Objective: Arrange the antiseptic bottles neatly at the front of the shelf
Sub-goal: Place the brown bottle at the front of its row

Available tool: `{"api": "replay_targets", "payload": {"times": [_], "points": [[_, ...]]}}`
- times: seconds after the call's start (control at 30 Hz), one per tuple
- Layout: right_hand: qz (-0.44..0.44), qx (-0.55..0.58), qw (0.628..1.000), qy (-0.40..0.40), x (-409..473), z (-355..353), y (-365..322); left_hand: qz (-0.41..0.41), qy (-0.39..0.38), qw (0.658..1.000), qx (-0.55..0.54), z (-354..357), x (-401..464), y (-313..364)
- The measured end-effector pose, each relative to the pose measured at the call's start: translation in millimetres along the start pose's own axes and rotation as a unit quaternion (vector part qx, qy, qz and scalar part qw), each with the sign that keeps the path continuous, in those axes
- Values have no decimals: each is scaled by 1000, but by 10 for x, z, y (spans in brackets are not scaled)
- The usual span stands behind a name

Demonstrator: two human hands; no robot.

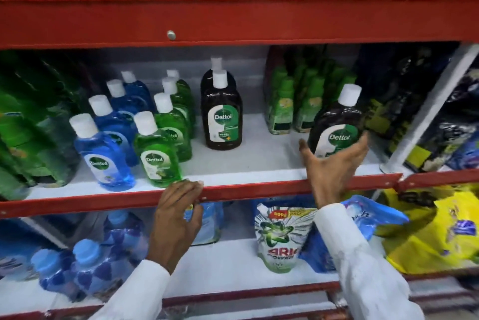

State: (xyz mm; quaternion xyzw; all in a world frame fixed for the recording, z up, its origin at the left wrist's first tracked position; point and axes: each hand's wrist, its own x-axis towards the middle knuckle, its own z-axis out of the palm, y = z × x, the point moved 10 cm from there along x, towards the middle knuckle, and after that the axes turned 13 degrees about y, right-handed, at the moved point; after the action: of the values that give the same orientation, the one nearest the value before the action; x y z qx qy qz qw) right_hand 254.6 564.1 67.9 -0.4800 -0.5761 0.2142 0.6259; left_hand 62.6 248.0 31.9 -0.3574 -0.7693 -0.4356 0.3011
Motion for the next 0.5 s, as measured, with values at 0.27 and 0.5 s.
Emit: {"api": "replay_targets", "payload": {"times": [0.27, 0.5], "points": [[25, 43, 999, -4, -252, -76, -162, -57, -1, 998, -31, -37, 37, 63], [-31, 72, 992, -102, -941, 287, -812, -53, -29, 998, -34, -32, 38, 81]]}}
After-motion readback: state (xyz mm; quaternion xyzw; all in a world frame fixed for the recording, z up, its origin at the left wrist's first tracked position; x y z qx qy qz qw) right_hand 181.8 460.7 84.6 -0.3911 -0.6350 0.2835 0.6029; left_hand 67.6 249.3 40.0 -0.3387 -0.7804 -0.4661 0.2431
